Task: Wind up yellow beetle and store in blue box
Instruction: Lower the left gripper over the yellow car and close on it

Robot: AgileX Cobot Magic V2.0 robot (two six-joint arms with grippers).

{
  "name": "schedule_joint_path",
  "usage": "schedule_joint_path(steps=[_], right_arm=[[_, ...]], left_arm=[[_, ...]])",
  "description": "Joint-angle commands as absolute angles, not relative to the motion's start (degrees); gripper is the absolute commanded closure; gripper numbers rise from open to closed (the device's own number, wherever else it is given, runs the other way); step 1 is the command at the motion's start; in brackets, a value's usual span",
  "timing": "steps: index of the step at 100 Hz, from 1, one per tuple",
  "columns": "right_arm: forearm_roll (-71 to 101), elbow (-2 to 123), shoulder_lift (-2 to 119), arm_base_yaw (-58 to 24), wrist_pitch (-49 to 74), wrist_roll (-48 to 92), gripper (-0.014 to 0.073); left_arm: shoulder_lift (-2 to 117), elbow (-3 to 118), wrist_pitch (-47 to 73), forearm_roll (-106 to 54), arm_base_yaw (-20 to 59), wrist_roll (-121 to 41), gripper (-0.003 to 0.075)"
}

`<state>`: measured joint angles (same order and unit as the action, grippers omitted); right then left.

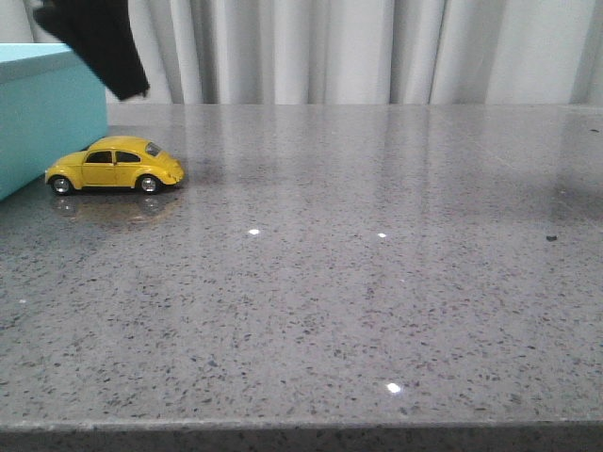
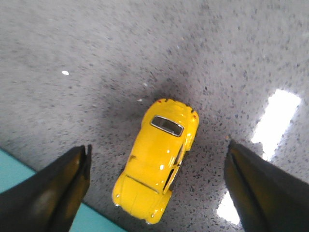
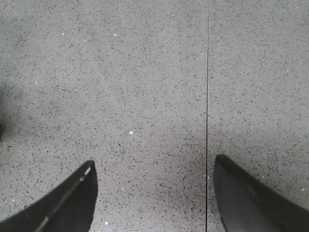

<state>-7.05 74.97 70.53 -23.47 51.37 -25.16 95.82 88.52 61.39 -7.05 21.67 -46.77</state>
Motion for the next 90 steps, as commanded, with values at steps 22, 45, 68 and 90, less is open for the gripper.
schedule_joint_path(steps=[22, 45, 68, 90], right_arm=[[-7.58, 76.39, 67.74, -23.41, 47.6, -23.78, 0.0085], [-7.58, 76.39, 67.74, -23.41, 47.6, -23.78, 0.0085], [-7.58, 76.39, 67.73, -23.41, 47.82, -23.78, 0.0085], [-7.58, 76.39, 67.73, -23.41, 47.82, -23.78, 0.0085]], left_arm=[[98.45, 90.58, 61.35, -4.05, 22.25, -49.27, 0.0172], [101.03, 90.58, 61.11, -2.47, 22.25, -49.39, 0.0172], [102.49, 90.58, 61.44, -2.37, 22.25, -49.39, 0.0182], [102.49, 90.58, 61.82, -1.89, 22.25, -49.39, 0.04]])
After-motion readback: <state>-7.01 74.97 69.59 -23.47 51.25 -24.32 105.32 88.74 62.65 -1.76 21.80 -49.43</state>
